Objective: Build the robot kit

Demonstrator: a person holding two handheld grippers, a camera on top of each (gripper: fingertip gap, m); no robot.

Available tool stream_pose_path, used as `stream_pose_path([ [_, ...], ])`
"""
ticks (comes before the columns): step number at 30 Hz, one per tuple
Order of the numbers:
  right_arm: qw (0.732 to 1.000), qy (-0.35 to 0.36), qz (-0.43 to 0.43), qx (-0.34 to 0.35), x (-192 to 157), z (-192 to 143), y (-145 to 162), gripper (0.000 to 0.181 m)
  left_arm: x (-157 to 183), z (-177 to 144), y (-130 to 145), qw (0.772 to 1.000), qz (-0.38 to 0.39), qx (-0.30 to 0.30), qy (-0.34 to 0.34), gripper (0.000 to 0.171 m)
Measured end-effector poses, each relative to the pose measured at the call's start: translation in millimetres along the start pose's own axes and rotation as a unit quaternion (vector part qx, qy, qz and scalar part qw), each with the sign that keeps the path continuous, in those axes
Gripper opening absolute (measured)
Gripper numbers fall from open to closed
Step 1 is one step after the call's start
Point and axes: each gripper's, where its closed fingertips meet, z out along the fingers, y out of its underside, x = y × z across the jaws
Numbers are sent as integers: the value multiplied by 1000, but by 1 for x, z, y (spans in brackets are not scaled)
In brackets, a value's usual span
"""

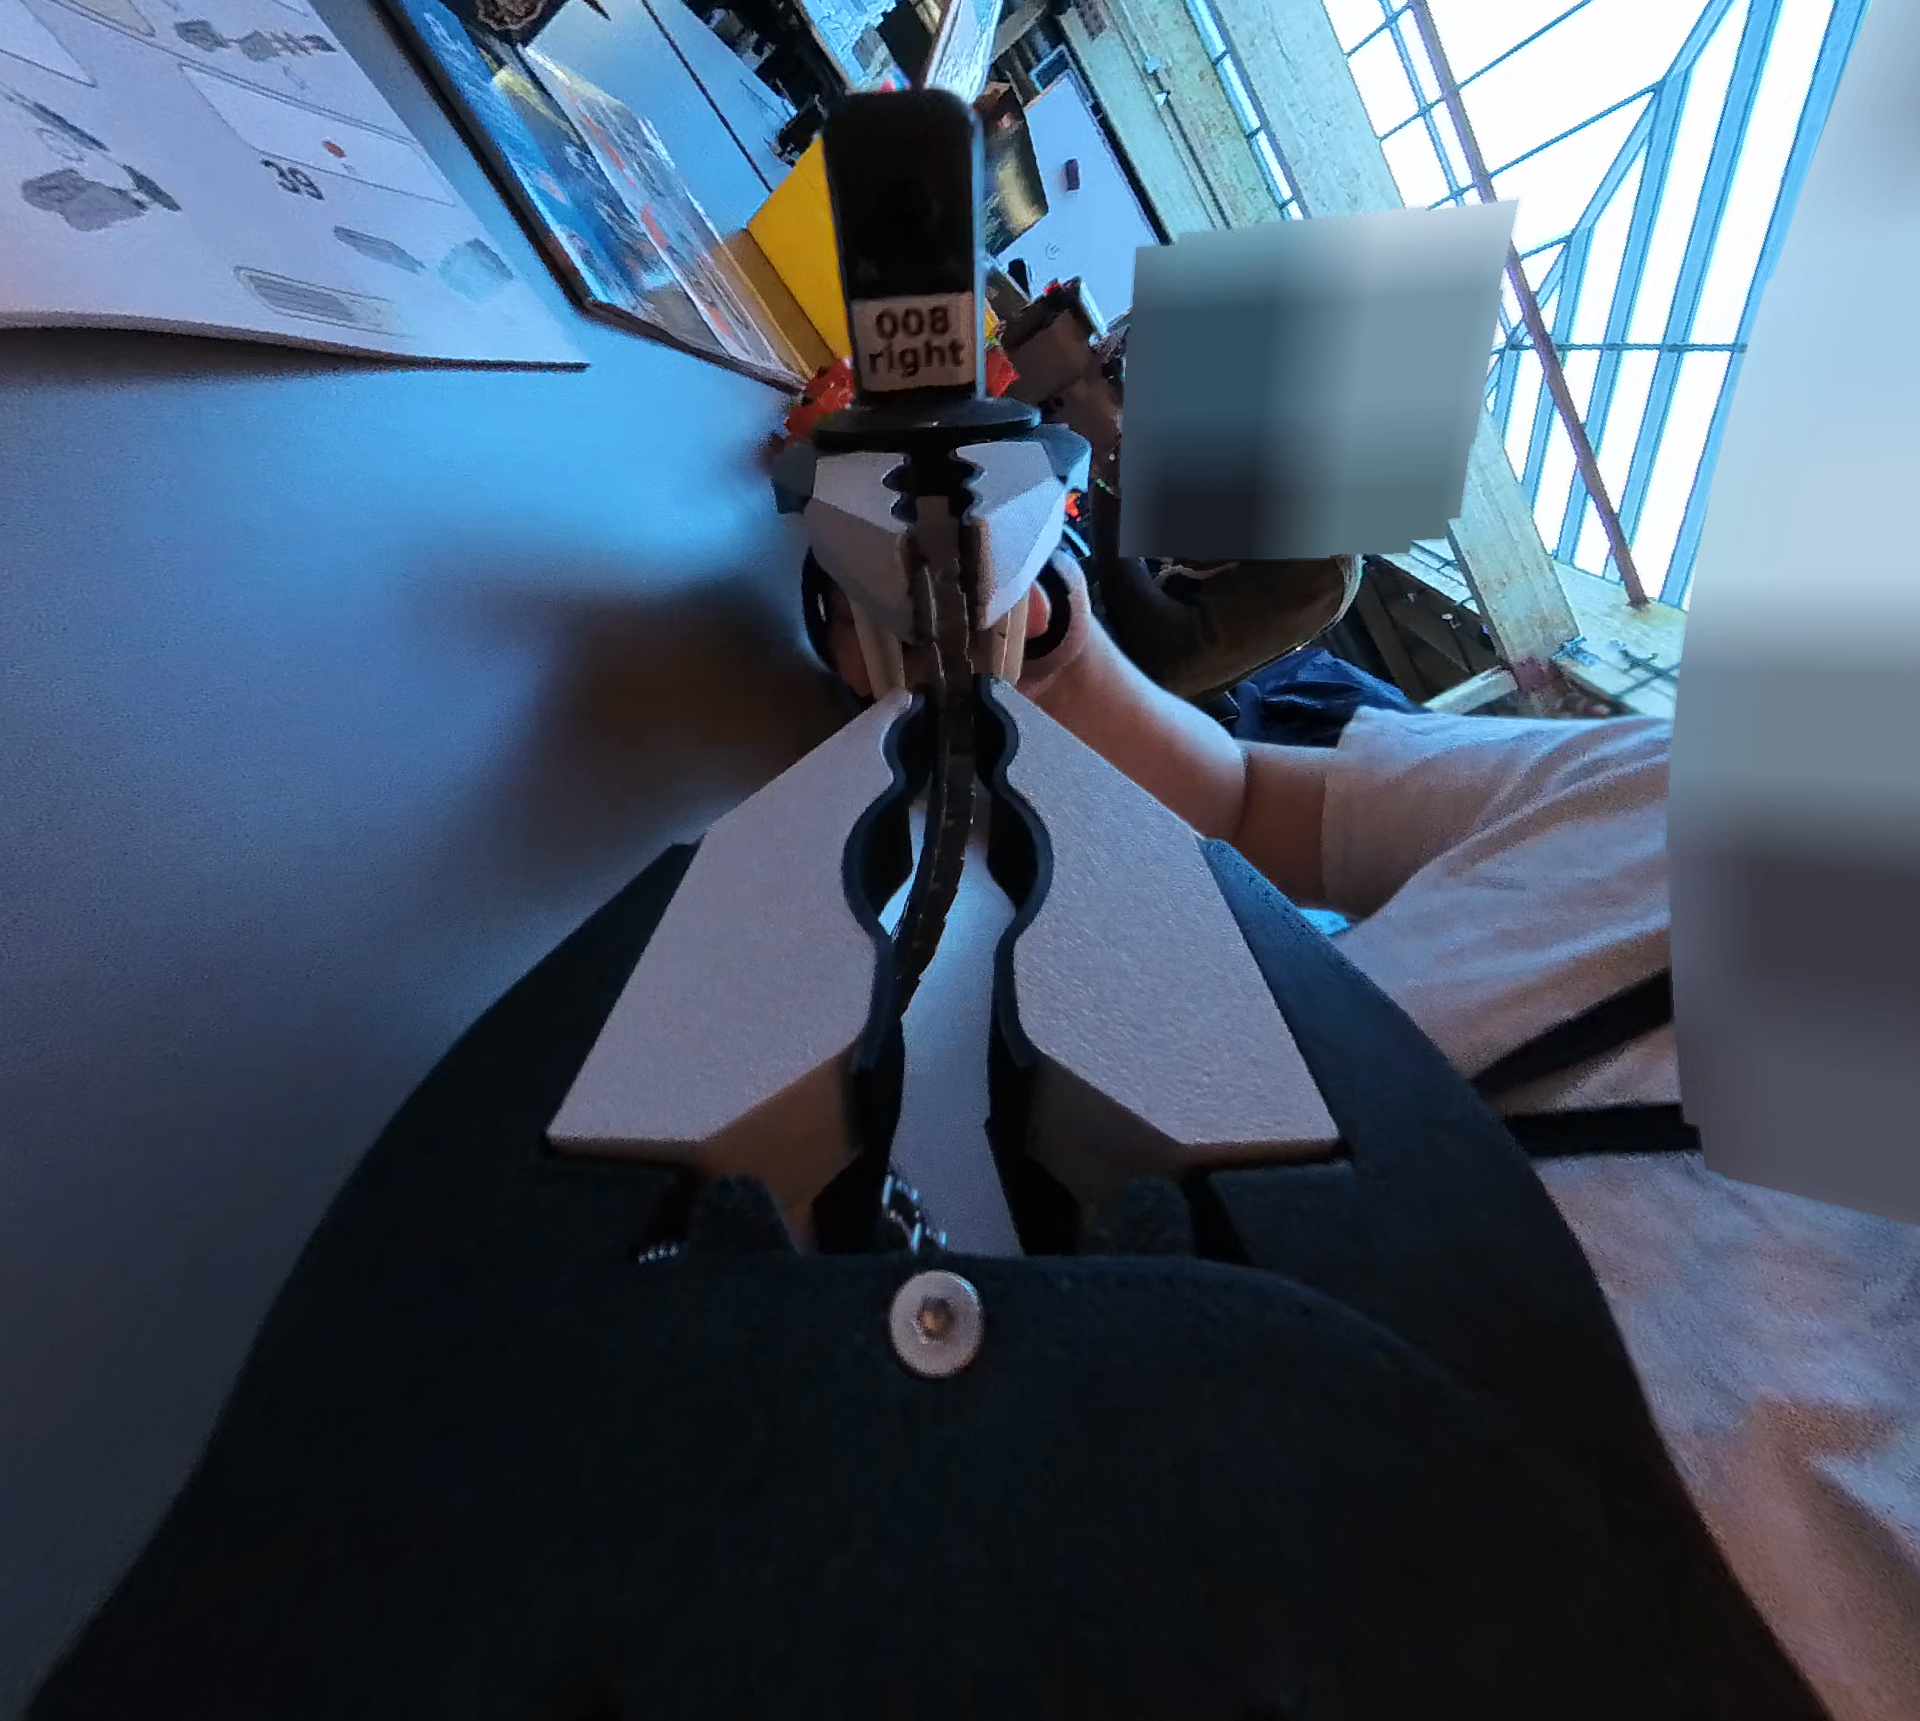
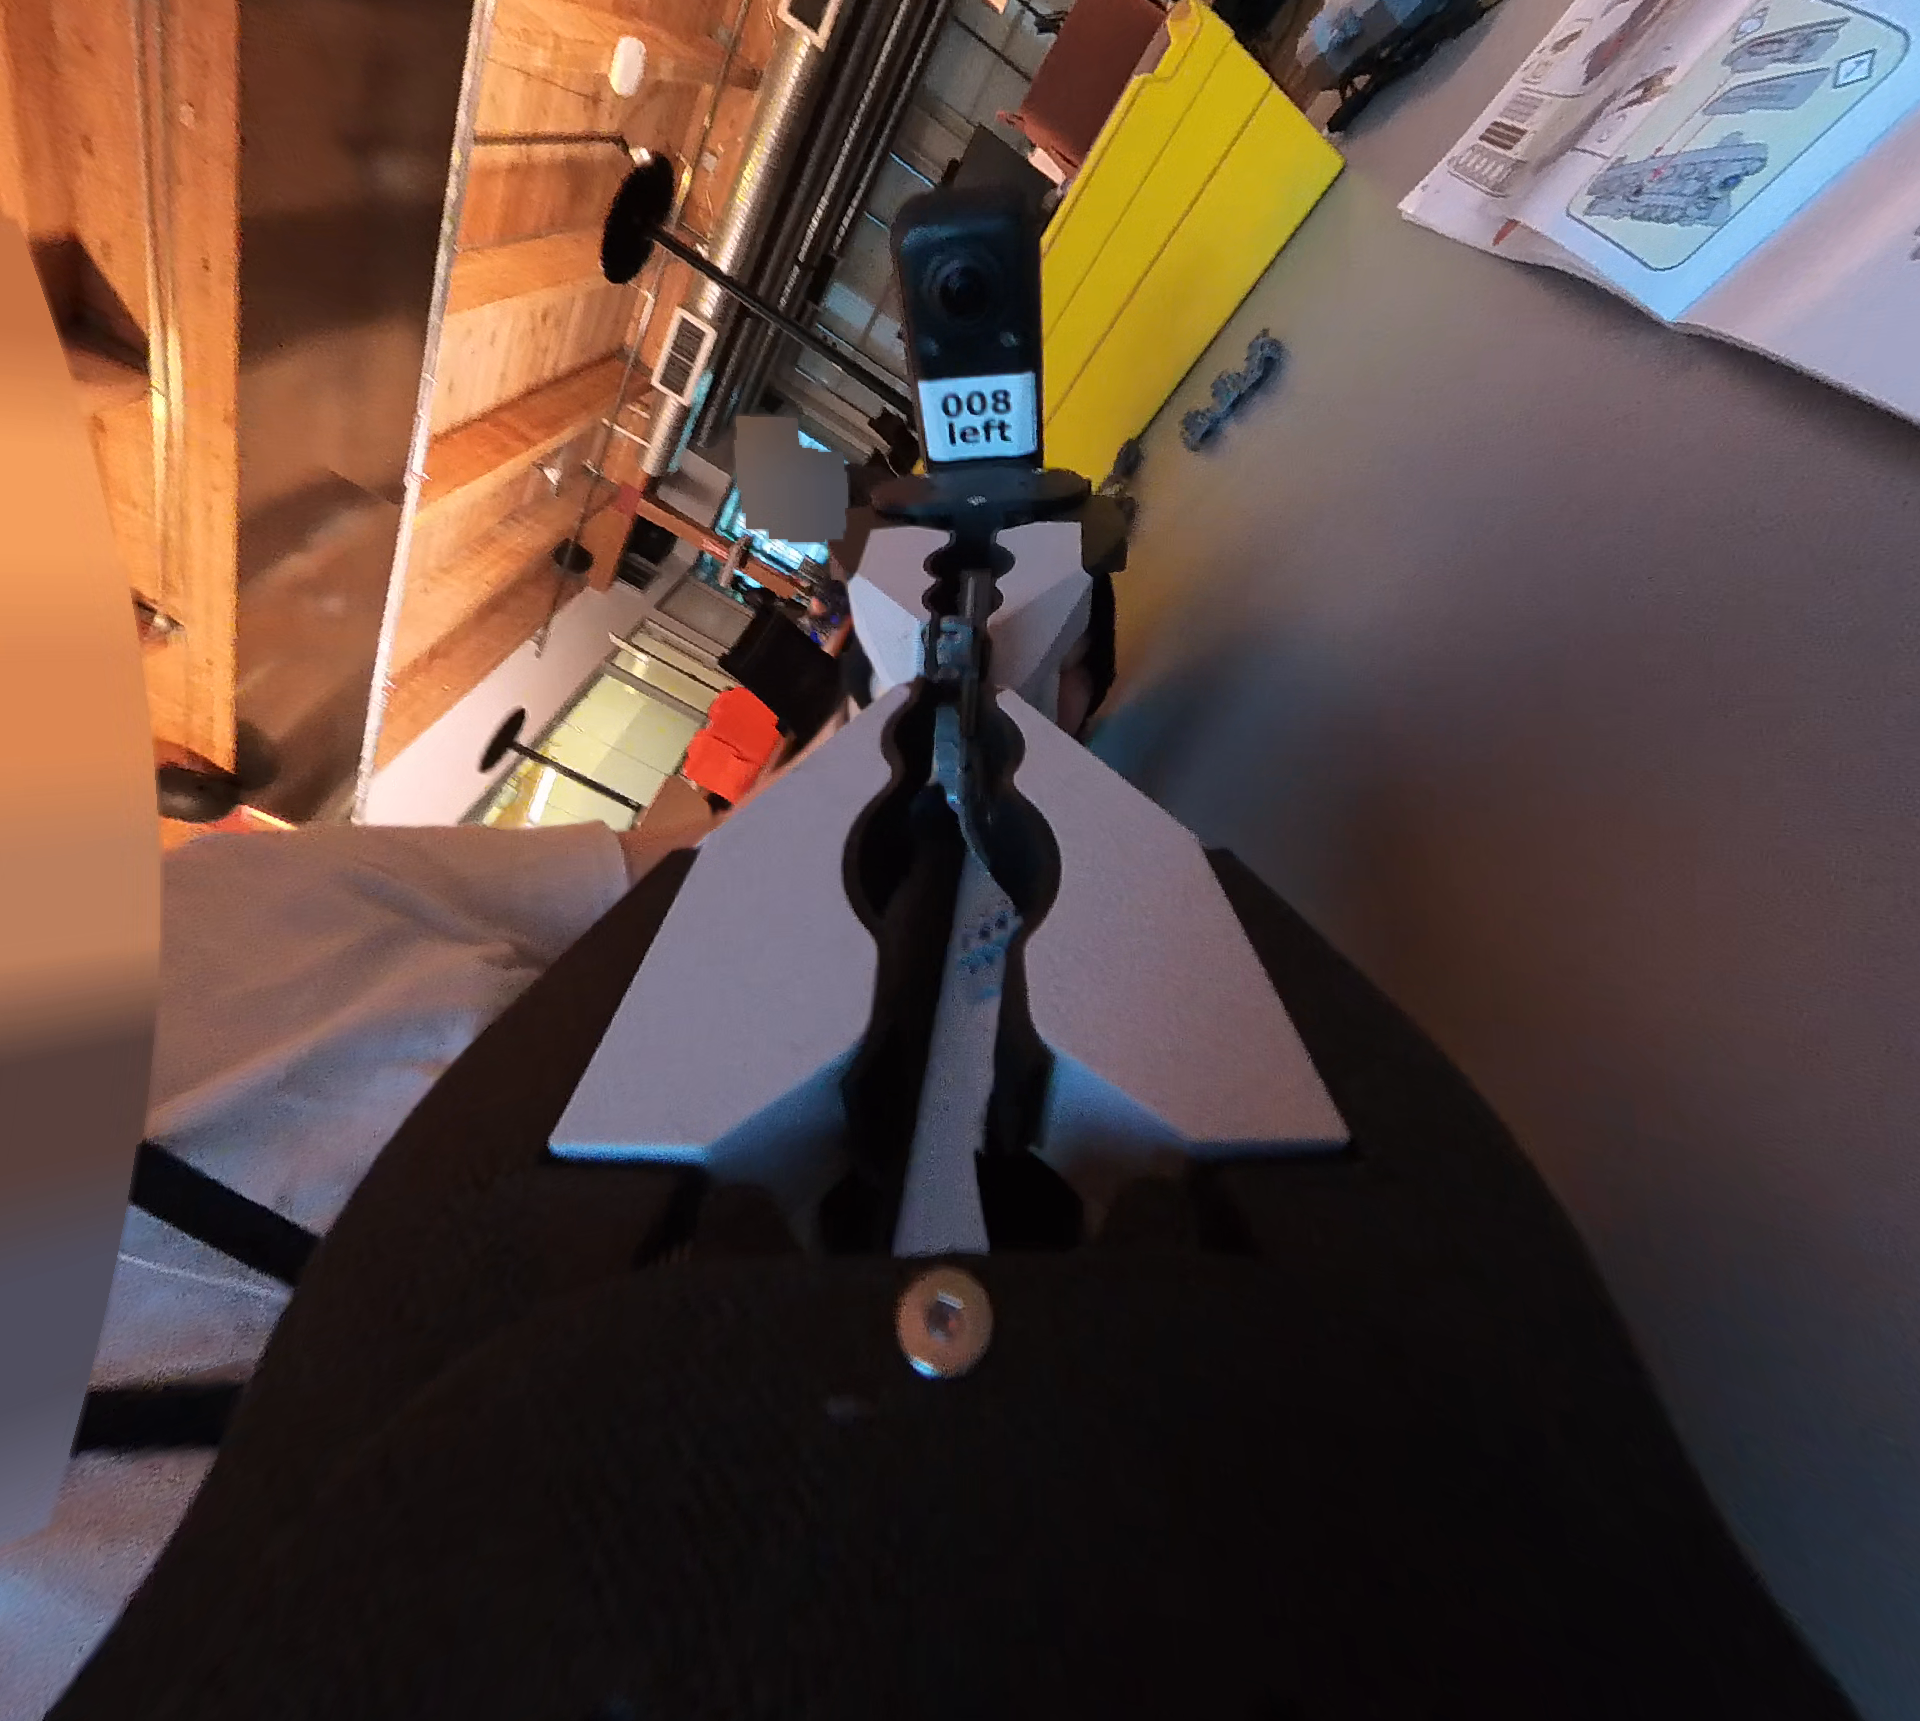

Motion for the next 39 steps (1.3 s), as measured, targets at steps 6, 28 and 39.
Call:
stream_pose_path([
  [6, 998, 37, -48, -34, -4, -1, 7, 6, 5, 1, 6, 1000, 0, -22, 8, 5],
  [28, 989, 79, -119, -40, 1, 11, 6, 6, 2, -5, 5, 999, 31, -44, -1, 5],
  [39, 989, 89, -118, -11, 8, 15, -3, 6, -12, -16, -3, 993, 79, -36, -75, 8],
])
